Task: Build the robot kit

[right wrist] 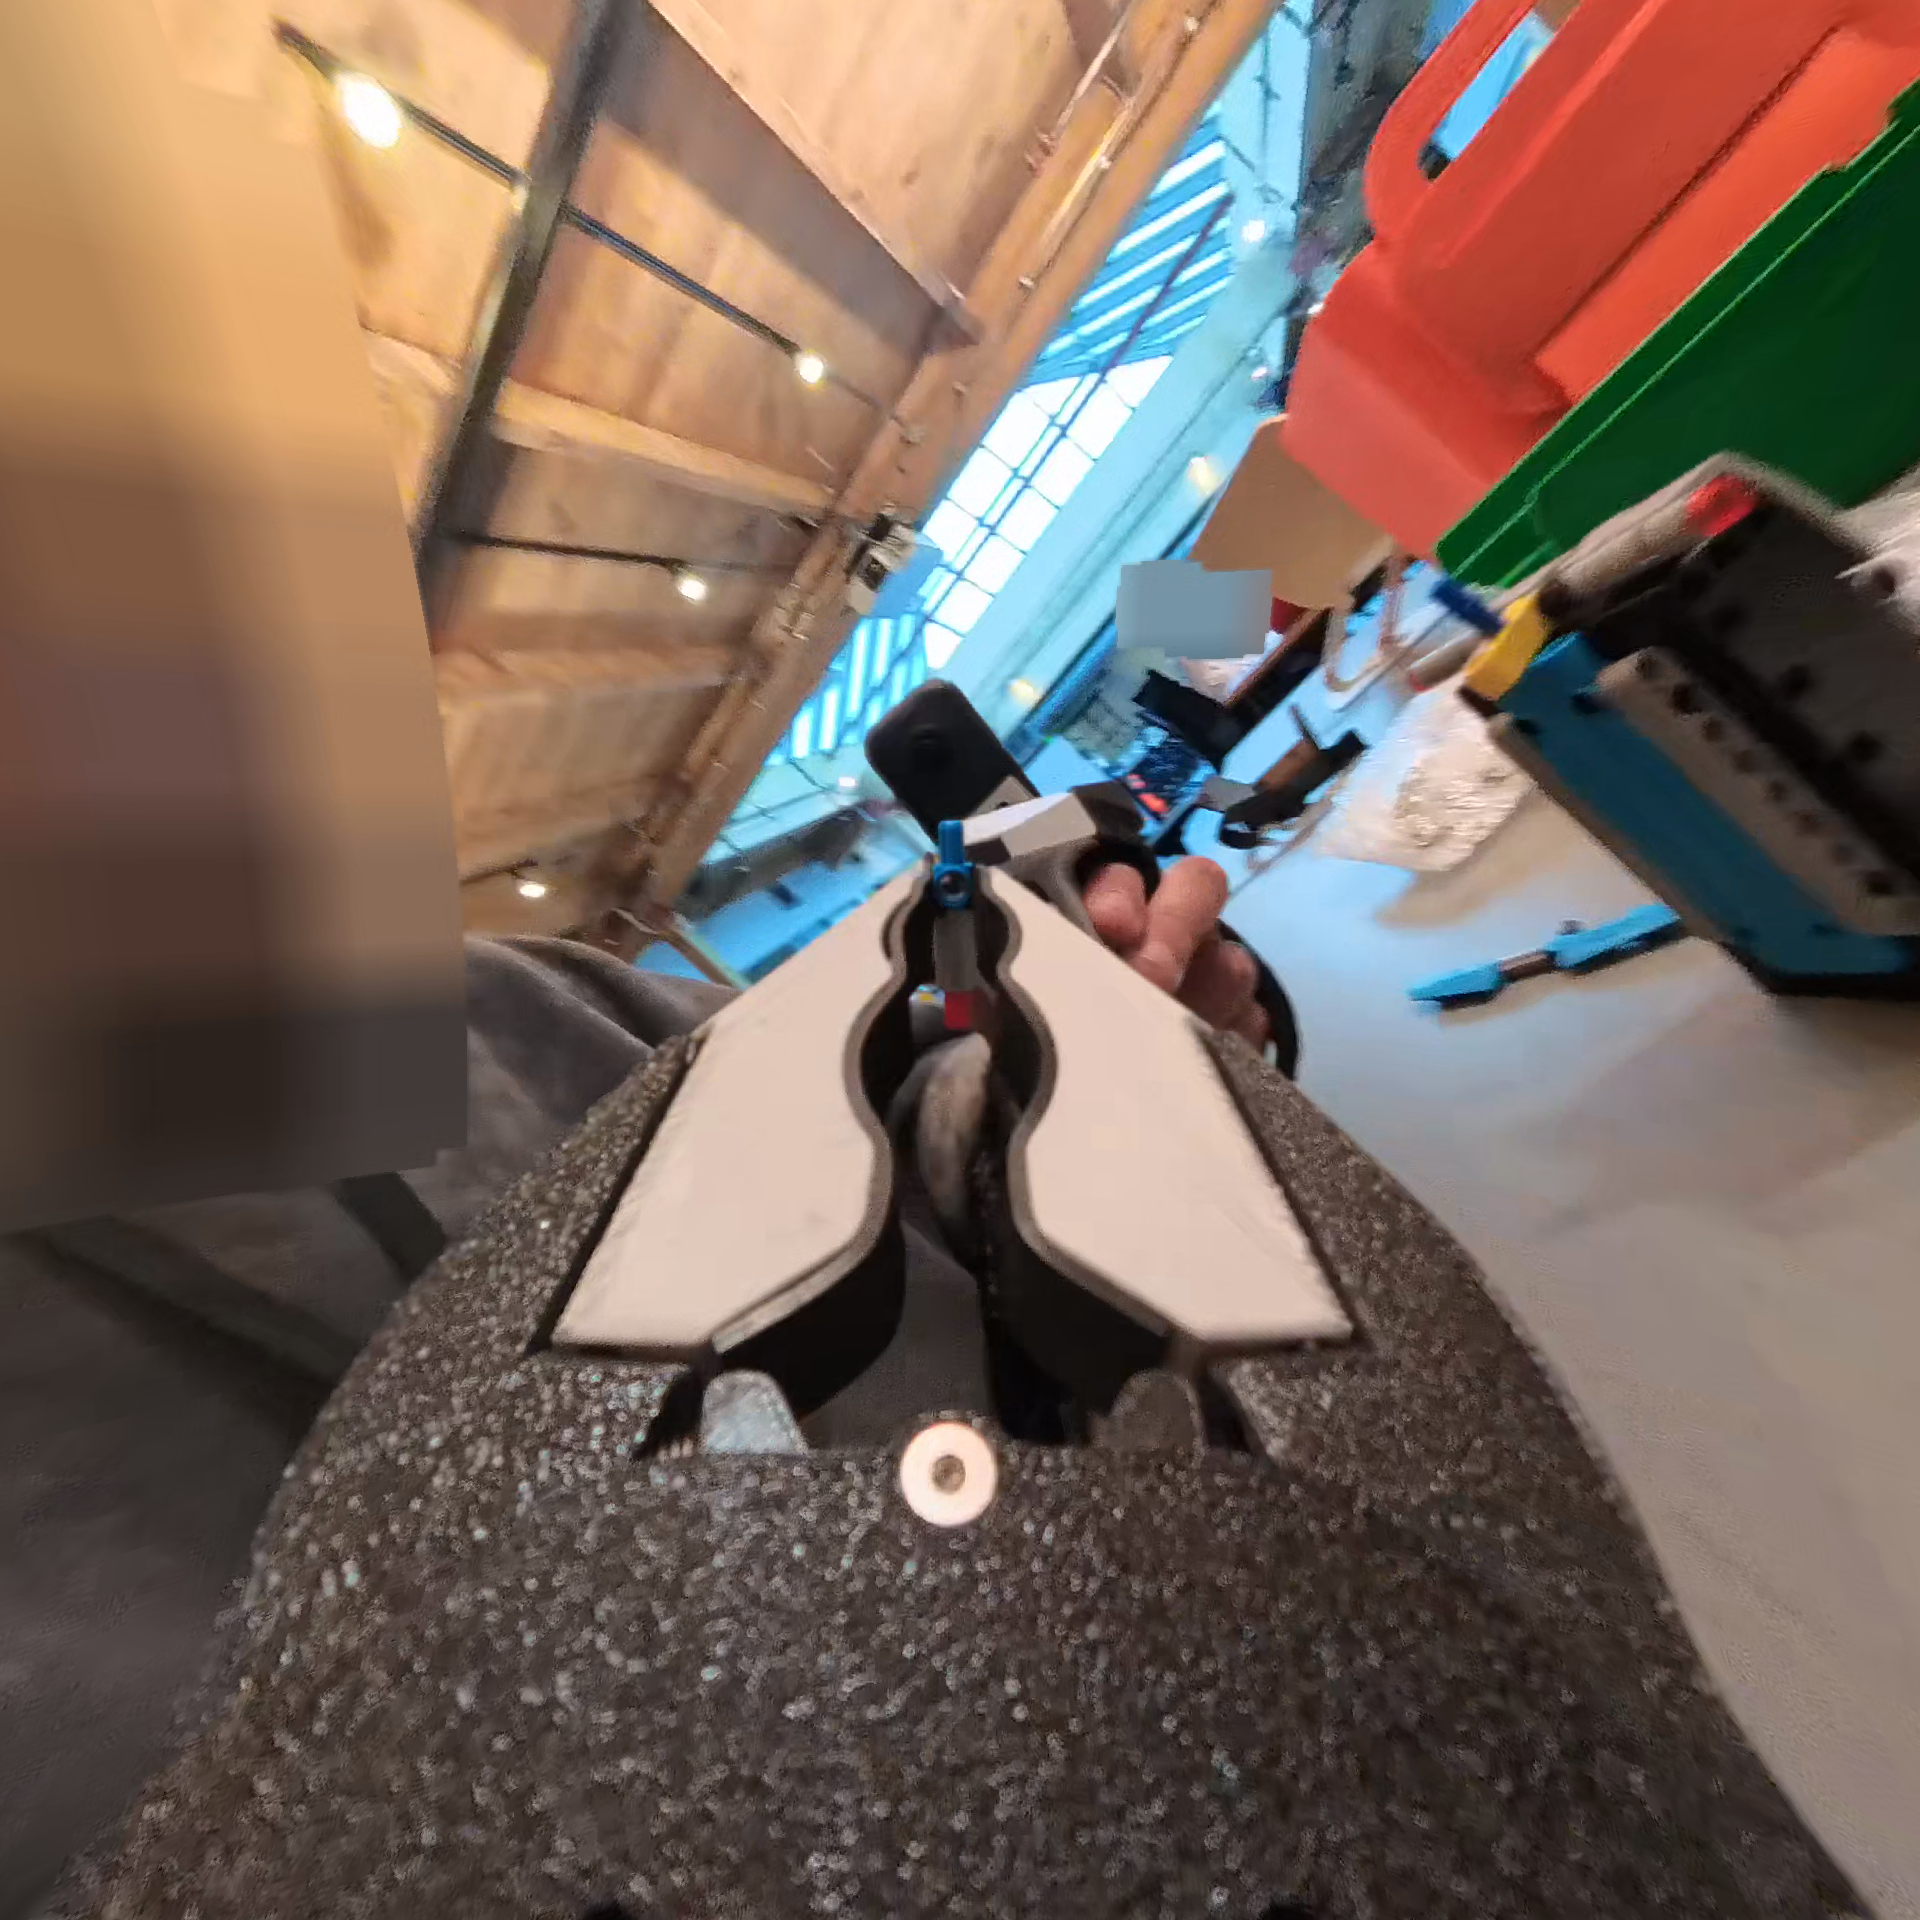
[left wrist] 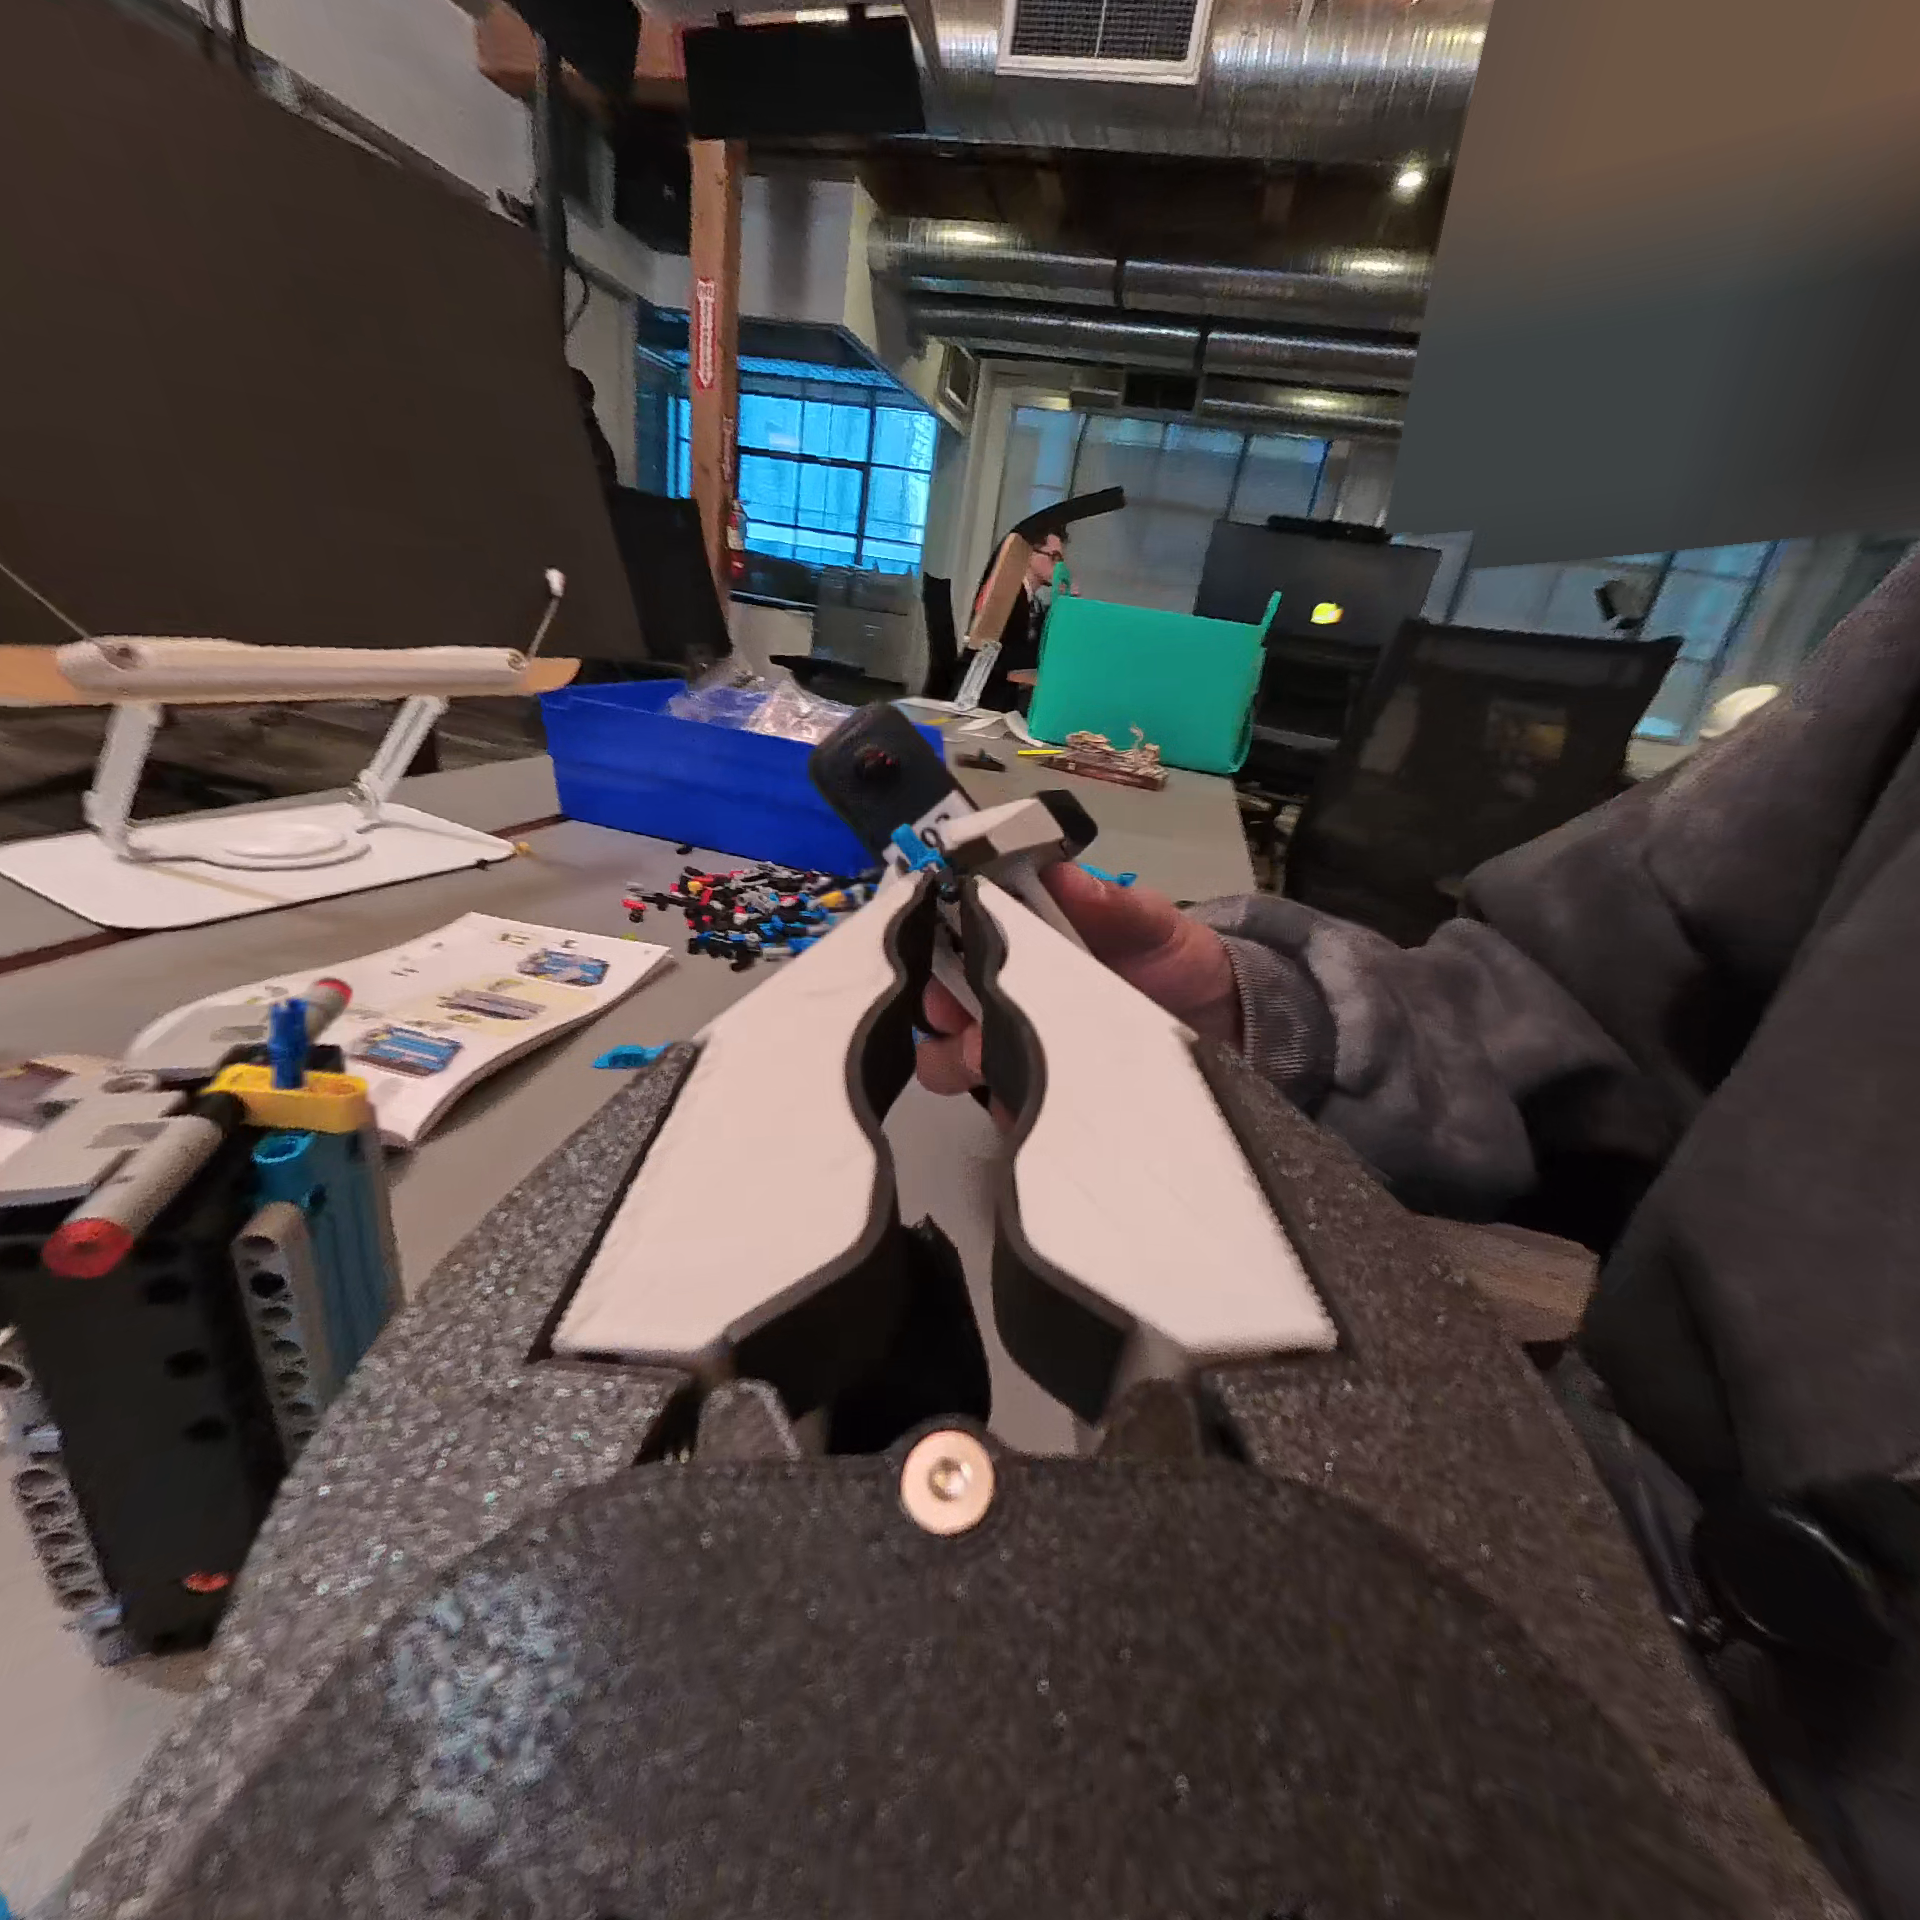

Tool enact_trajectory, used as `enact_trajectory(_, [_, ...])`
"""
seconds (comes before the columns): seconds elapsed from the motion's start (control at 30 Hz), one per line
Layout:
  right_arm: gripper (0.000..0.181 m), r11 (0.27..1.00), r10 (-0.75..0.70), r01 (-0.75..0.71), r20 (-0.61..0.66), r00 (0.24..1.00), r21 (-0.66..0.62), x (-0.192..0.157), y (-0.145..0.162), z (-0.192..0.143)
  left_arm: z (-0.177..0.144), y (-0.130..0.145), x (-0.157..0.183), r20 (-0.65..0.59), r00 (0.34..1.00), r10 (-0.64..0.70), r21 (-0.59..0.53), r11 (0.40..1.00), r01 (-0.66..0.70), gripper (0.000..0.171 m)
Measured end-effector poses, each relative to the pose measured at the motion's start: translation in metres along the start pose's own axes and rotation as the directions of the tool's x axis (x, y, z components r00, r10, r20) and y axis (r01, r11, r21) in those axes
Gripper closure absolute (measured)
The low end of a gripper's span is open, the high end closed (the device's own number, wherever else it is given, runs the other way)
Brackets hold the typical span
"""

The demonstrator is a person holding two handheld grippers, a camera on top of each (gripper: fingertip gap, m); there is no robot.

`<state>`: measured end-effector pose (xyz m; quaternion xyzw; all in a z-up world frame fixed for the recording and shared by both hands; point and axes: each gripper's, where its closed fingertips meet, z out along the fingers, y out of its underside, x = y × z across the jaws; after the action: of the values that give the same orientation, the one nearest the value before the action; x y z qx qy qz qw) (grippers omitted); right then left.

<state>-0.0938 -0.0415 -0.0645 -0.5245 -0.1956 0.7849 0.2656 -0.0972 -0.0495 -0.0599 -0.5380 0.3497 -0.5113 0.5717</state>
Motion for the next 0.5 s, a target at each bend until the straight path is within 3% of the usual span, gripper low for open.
enact_trajectory(0.5, [0.174,0.991,0.126,-0.13,0.113,0.985,0.024,-0.0027,0.0018,0.0113,-0.002,-0.005,0.0009,0.078,0.987,0.14,0.022,0.99,-0.142,0.168])
